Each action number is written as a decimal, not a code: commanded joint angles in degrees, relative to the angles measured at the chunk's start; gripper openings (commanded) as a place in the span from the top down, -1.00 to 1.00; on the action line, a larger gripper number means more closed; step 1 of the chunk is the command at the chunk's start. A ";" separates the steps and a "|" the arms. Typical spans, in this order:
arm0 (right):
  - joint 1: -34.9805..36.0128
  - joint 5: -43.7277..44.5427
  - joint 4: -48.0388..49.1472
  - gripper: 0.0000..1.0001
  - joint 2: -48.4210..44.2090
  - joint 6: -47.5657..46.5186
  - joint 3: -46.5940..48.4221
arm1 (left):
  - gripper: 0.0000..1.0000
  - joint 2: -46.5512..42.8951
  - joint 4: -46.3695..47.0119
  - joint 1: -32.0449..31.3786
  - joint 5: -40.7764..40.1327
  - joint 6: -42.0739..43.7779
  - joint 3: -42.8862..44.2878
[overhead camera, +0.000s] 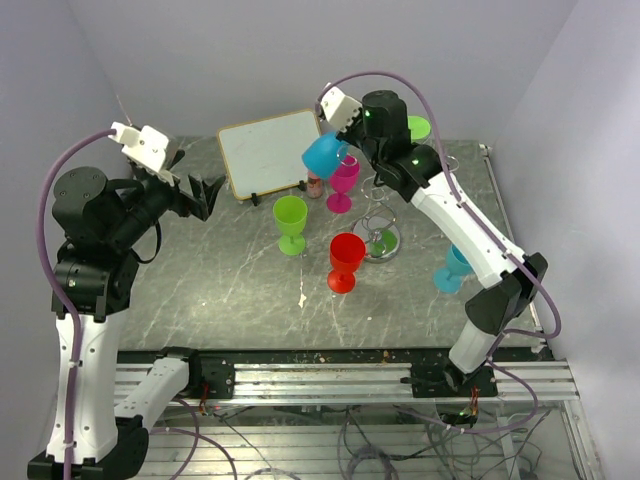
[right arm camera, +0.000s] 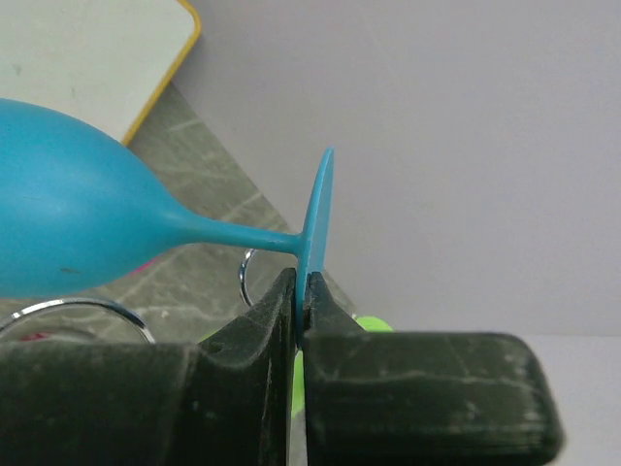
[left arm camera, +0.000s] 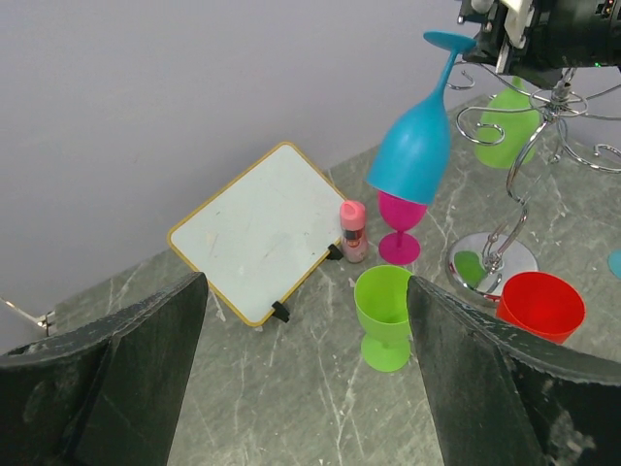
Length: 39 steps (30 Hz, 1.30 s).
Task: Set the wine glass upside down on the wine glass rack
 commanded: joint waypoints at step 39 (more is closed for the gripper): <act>-4.51 4.17 2.79 1.00 -7.75 -20.33 -9.21 | -0.85 1.90 2.10 1.45 4.26 -1.45 -0.54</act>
